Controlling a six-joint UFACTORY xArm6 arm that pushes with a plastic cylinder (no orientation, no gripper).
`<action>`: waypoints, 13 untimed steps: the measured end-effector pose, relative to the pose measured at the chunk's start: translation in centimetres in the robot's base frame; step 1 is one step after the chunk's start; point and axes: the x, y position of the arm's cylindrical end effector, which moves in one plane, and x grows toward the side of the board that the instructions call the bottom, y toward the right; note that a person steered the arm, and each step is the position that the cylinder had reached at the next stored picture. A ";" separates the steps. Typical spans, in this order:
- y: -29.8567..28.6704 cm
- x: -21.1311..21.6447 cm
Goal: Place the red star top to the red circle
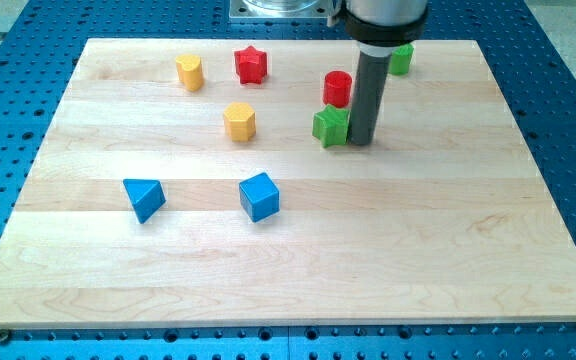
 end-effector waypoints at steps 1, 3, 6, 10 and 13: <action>-7.2 5.7; -13.8 -1.9; -17.5 -7.3; -16.6 -16.4; -7.2 -16.1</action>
